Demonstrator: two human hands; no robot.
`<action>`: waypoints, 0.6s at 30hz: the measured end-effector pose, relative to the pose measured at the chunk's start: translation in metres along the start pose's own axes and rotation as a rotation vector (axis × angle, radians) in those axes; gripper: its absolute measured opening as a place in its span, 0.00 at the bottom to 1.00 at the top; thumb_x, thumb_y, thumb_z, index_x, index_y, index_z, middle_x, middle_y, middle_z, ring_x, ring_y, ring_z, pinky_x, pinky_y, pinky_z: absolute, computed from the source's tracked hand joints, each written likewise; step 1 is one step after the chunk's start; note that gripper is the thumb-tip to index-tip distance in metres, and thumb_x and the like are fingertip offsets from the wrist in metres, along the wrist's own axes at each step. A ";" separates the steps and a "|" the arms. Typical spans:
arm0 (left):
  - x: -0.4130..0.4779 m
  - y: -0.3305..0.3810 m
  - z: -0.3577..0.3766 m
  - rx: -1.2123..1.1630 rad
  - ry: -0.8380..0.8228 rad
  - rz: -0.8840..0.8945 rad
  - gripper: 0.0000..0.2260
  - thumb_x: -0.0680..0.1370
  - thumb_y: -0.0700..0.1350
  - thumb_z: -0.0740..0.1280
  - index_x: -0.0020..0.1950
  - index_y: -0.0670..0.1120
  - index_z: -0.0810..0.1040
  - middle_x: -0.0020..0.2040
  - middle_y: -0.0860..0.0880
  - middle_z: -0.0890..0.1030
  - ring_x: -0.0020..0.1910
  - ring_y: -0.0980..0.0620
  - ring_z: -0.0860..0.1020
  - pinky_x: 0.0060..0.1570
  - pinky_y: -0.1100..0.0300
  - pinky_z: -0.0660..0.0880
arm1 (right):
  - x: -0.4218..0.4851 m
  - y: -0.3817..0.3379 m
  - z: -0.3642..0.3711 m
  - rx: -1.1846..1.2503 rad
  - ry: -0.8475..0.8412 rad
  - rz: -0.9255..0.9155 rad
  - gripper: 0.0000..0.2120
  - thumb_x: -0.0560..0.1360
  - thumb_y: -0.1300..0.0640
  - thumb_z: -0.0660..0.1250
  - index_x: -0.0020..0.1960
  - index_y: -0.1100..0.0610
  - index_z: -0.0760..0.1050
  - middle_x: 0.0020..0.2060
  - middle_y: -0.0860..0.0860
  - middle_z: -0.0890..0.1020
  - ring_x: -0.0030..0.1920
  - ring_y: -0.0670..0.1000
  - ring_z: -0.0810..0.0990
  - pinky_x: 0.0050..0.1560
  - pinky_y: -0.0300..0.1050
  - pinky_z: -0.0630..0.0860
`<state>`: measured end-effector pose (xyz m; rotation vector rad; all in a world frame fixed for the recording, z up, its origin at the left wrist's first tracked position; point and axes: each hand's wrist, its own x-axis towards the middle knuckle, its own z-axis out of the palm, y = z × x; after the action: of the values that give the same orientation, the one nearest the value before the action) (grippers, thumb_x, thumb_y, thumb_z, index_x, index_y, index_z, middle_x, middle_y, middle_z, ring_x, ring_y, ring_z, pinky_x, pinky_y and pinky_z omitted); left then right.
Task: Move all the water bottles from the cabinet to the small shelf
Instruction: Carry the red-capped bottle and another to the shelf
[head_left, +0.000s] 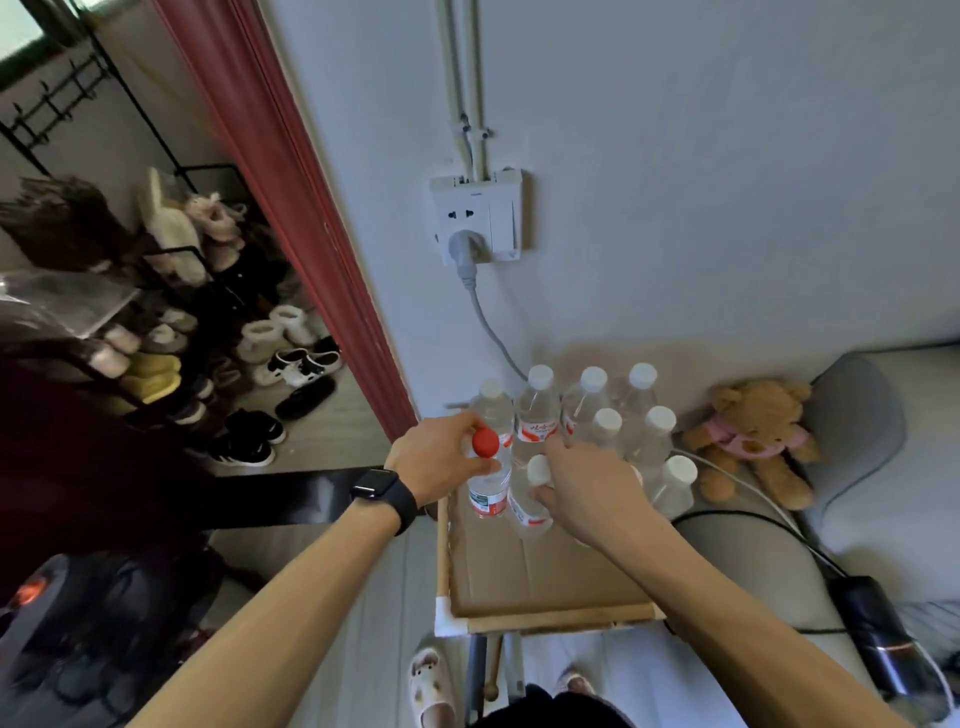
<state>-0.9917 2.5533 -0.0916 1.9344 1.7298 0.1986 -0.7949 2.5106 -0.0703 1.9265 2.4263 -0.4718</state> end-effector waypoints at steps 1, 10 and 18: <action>0.000 0.000 -0.001 0.009 0.001 0.008 0.17 0.70 0.63 0.71 0.55 0.61 0.74 0.45 0.61 0.78 0.45 0.56 0.78 0.45 0.57 0.77 | 0.000 -0.001 -0.001 0.002 0.000 -0.005 0.16 0.78 0.48 0.63 0.62 0.54 0.69 0.54 0.53 0.80 0.52 0.57 0.80 0.44 0.48 0.72; -0.014 -0.009 -0.002 -0.019 0.046 0.035 0.16 0.70 0.66 0.68 0.51 0.60 0.73 0.45 0.59 0.74 0.44 0.56 0.76 0.43 0.57 0.74 | 0.001 -0.012 -0.001 -0.007 -0.047 -0.052 0.19 0.75 0.41 0.61 0.63 0.48 0.69 0.49 0.52 0.81 0.48 0.57 0.81 0.46 0.51 0.78; -0.010 -0.011 -0.019 -0.067 -0.100 0.094 0.18 0.71 0.51 0.74 0.60 0.54 0.80 0.50 0.54 0.77 0.49 0.55 0.76 0.49 0.65 0.70 | 0.006 -0.010 -0.007 -0.098 0.039 0.111 0.16 0.75 0.45 0.65 0.58 0.53 0.75 0.48 0.53 0.82 0.48 0.56 0.82 0.45 0.49 0.79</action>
<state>-1.0121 2.5495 -0.0783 1.9449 1.5509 0.1878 -0.8046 2.5157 -0.0626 2.0336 2.3014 -0.3091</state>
